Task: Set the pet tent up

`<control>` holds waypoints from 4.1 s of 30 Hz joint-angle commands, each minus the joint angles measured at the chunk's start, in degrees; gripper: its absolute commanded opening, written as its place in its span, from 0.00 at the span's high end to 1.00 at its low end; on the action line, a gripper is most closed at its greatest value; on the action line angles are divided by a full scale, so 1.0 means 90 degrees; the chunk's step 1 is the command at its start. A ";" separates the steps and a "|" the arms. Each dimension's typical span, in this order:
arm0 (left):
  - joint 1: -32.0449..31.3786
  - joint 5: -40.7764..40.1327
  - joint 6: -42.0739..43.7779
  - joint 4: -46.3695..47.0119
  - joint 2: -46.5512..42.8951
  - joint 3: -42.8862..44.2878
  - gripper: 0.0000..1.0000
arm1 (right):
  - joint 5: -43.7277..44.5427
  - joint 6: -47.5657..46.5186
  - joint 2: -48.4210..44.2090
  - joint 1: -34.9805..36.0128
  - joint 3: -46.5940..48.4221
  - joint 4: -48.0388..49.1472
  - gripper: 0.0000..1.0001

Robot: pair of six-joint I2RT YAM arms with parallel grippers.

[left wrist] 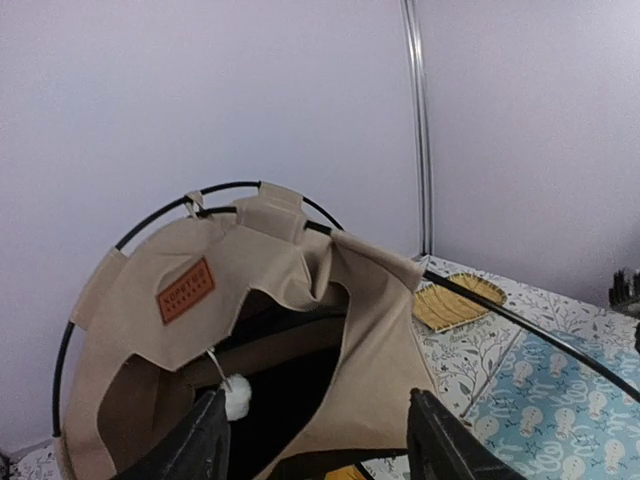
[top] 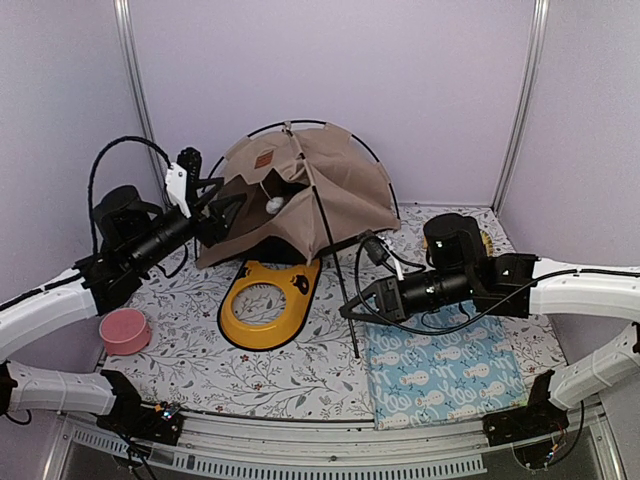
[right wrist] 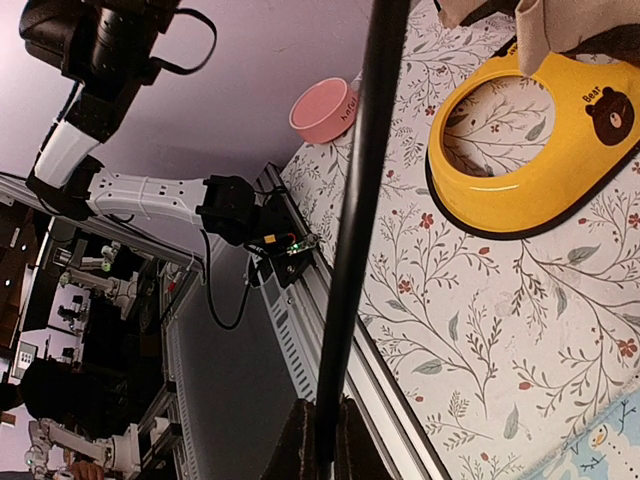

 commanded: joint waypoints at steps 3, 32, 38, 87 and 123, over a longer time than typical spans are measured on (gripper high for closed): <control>-0.0783 -0.0910 -0.0963 0.0893 -0.0099 -0.1177 0.42 | -0.0125 0.0039 0.0435 0.0053 0.0635 0.0875 1.00; -0.2225 -0.2527 -0.0354 0.4428 0.2486 -0.2216 0.69 | -0.0200 0.0239 0.1198 0.0335 0.1440 0.1119 1.00; -0.2212 -0.2641 -0.0324 0.4502 0.2680 -0.2085 0.70 | -0.0196 0.0263 0.1201 0.0350 0.1439 0.1135 1.00; -0.3998 -0.3914 -0.0409 0.3869 0.2238 -0.2576 1.00 | -0.0074 0.0689 0.2308 0.0340 0.2120 0.1810 1.00; -0.5905 -0.5452 -0.1524 0.2652 0.1146 -0.3206 1.00 | 0.1910 0.0857 0.3100 -0.0094 0.2766 0.3483 1.00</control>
